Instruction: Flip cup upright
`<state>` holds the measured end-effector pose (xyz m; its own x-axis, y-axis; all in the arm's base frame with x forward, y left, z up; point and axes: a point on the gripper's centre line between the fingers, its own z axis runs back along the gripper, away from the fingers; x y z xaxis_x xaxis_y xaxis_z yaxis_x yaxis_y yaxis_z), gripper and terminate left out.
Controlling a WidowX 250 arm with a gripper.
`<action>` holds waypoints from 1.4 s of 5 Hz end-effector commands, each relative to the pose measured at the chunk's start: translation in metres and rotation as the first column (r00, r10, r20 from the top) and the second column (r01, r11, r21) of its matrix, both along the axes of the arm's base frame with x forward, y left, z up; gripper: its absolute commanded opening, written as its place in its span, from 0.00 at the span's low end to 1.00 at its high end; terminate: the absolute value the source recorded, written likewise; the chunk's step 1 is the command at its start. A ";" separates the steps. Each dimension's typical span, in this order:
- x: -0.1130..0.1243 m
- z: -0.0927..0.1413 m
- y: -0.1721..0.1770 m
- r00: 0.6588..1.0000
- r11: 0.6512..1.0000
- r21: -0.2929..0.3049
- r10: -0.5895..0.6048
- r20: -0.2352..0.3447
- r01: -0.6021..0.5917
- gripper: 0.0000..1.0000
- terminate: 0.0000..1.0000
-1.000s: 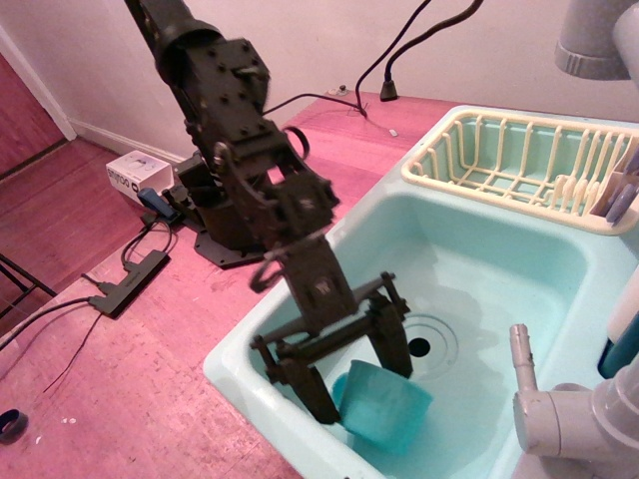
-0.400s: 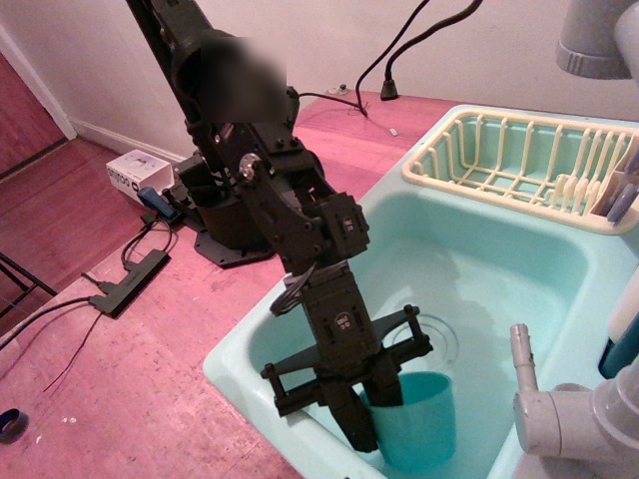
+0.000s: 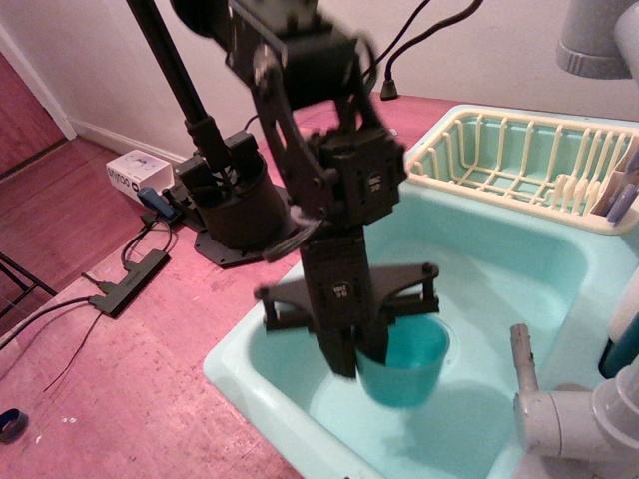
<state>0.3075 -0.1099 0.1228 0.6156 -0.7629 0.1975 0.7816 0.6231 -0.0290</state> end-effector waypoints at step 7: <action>-0.004 0.034 -0.011 0.979 0.970 0.133 -0.194 -0.067 0.201 1.00 0.00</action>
<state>0.3054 -0.1275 0.1406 0.4451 -0.8953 0.0175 0.8952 0.4445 -0.0308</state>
